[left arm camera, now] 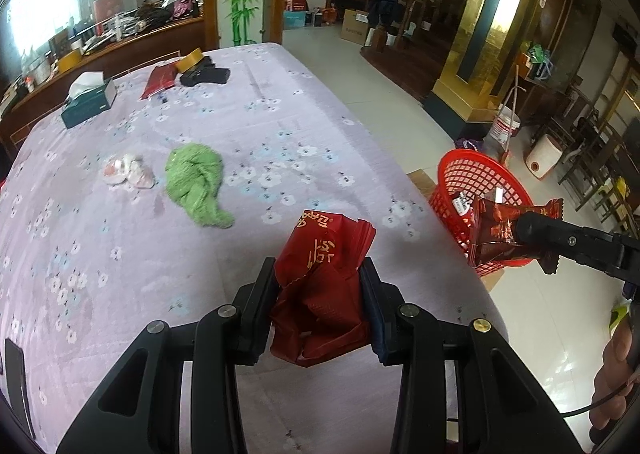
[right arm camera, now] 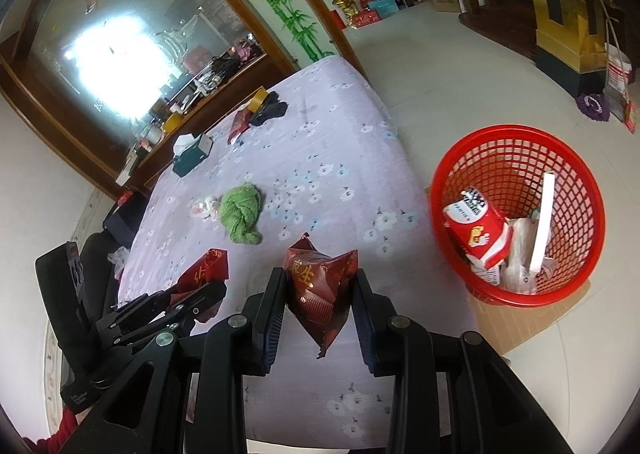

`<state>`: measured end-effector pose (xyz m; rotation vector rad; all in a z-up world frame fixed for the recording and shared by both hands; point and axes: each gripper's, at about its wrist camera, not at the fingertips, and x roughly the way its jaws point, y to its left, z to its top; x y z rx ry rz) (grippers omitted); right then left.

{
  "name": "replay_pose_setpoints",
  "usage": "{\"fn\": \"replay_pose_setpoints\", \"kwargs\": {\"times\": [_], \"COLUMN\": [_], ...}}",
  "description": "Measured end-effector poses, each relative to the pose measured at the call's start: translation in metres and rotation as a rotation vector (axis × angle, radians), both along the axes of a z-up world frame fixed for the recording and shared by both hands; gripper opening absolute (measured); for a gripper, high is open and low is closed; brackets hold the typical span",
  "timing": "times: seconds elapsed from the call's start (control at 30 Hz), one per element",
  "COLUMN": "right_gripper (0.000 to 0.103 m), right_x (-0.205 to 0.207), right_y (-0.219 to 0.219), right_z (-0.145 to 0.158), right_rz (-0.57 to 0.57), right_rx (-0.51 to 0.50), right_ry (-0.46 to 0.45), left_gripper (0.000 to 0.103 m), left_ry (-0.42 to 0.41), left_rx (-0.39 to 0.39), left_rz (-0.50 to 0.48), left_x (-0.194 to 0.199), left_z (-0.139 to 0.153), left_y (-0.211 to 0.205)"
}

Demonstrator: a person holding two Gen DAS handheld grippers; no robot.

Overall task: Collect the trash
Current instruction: 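Carry both packets over the red basket and open both tools to drop them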

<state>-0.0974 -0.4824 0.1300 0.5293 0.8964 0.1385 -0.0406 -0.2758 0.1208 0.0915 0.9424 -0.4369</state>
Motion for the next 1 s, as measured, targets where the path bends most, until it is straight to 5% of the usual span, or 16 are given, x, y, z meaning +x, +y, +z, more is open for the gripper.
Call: {"fn": "replay_pose_setpoints", "kwargs": {"times": [0.6, 1.0], "right_gripper": [0.035, 0.035], "right_x": [-0.024, -0.009], "right_y": [-0.1, -0.168], "right_z": [0.007, -0.007], "right_rz": [-0.239, -0.343], "right_rx": [0.016, 0.009], "right_ry": [-0.005, 0.038], "left_gripper": [0.038, 0.039], "left_ry": [-0.036, 0.0], "left_rx": [-0.023, -0.034], "left_rz": [-0.188, -0.304], "left_x": [0.006, 0.017], "left_z": [0.019, 0.004], "left_y": [-0.097, -0.19]}}
